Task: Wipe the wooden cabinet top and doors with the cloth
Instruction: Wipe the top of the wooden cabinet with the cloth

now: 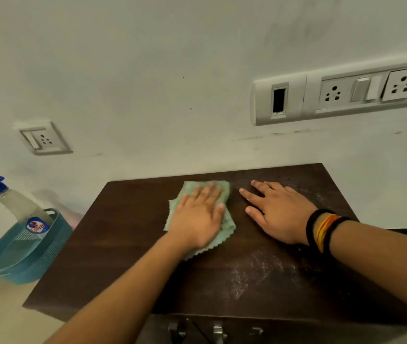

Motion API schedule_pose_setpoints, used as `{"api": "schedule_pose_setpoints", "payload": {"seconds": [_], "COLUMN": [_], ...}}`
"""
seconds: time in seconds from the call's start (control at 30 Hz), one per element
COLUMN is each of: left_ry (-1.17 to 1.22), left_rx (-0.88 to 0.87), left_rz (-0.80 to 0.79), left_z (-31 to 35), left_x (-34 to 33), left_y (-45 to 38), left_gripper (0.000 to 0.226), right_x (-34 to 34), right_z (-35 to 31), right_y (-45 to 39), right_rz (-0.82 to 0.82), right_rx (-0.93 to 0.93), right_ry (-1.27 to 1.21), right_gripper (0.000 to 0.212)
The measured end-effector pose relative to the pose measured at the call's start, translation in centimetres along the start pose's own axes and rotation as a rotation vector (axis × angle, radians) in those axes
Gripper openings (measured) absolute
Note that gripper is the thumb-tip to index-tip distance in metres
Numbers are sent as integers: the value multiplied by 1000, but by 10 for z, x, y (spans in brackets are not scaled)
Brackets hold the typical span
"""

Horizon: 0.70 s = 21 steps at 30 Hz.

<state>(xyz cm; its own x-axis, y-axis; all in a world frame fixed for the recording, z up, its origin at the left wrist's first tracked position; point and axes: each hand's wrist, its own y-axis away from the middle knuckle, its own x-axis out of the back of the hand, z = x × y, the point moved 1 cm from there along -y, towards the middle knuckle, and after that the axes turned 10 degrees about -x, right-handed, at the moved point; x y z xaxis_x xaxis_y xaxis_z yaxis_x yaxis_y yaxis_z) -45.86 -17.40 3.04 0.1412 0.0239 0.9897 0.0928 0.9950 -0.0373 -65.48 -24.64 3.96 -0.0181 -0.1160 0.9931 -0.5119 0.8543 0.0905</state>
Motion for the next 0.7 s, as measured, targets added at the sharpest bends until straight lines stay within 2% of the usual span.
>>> {"api": "schedule_pose_setpoints", "payload": {"seconds": [0.1, 0.17, 0.23, 0.27, 0.37, 0.43, 0.47, 0.53, 0.6, 0.67, 0.7], "left_ry": [-62, -97, -60, -46, -29, -62, -86, -70, -34, -9, -35], "left_rx": [220, 138, -35, -69, 44, 178, 199, 73, -115, -102, -17], "left_rz": [16, -19, -12, -4, 1, -8, -35, -61, -32, -40, -39], "left_z": [-29, 17, 59, 66, 32, 15, 30, 84, 106, 79, 56], "left_x": [2, -6, -14, -16, -6, -7, -9, -14, -24, -14, -9], "left_y": [41, 83, 71, 50, 10, 41, 65, 90, 70, 42, 44], "left_gripper": [62, 66, 65, 63, 61, 66, 69, 71, 66, 64, 64], "right_x": [0, -7, -9, -8, -4, -4, -6, -9, -7, -4, -4], "right_z": [12, 20, 19, 16, 23, 37, 44, 52, 52, 56, 61], "right_y": [11, 22, 27, 29, 44, 58, 66, 71, 69, 70, 74], "right_rz": [-22, -18, 3, 5, 2, 2, 1, 16, 31, 22, 12], "right_rx": [11, 11, 4, 9, 26, 48, 44, 23, 30, 43, 47], "right_ry": [-32, -60, -70, -59, -16, 11, 11, 3, 6, 9, 8], "right_gripper": [58, 57, 56, 57, 58, 57, 58, 58, 58, 60, 61]}}
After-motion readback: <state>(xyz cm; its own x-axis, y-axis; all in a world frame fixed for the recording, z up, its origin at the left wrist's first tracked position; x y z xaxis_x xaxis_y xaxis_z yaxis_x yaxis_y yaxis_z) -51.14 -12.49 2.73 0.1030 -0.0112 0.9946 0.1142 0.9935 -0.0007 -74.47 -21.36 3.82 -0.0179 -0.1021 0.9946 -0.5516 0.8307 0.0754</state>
